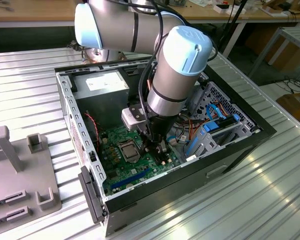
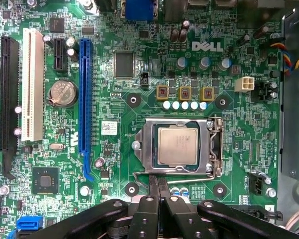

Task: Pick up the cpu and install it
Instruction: 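Install the first cpu locking lever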

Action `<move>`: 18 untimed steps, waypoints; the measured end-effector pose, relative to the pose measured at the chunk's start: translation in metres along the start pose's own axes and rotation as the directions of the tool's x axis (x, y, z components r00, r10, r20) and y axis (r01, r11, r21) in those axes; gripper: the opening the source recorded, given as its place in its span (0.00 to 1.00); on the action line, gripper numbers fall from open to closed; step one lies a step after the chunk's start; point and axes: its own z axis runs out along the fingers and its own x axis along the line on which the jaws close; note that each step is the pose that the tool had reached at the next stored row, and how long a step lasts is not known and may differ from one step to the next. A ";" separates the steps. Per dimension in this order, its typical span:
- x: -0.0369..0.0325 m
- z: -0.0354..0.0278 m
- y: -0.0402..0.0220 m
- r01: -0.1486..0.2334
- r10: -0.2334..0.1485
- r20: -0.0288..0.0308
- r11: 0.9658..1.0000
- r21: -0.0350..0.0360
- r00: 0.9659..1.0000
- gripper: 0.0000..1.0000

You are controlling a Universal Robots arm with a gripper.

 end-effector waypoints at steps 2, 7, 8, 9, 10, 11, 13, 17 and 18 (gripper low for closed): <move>-0.0001 0.0006 -0.0013 0.005 -0.005 -0.001 1.000 0.000 1.000 0.11; -0.0001 0.0011 -0.0025 0.012 -0.012 -0.002 1.000 0.000 1.000 0.11; -0.0002 0.0013 -0.0016 0.013 -0.013 -0.002 1.000 0.001 1.000 0.11; -0.0003 0.0015 0.0011 0.012 -0.012 -0.001 1.000 0.000 1.000 0.11; -0.0003 0.0015 0.0029 0.013 -0.013 -0.002 1.000 0.000 1.000 0.11; -0.0003 0.0009 0.0040 0.012 -0.012 -0.002 1.000 0.000 1.000 0.11; -0.0003 -0.0027 0.0044 0.012 -0.012 -0.001 1.000 0.000 1.000 0.11; 0.0000 -0.0162 0.0052 0.012 -0.012 -0.002 1.000 0.000 1.000 0.11; -0.0001 -0.0180 0.0056 0.012 -0.012 -0.001 1.000 0.000 1.000 0.11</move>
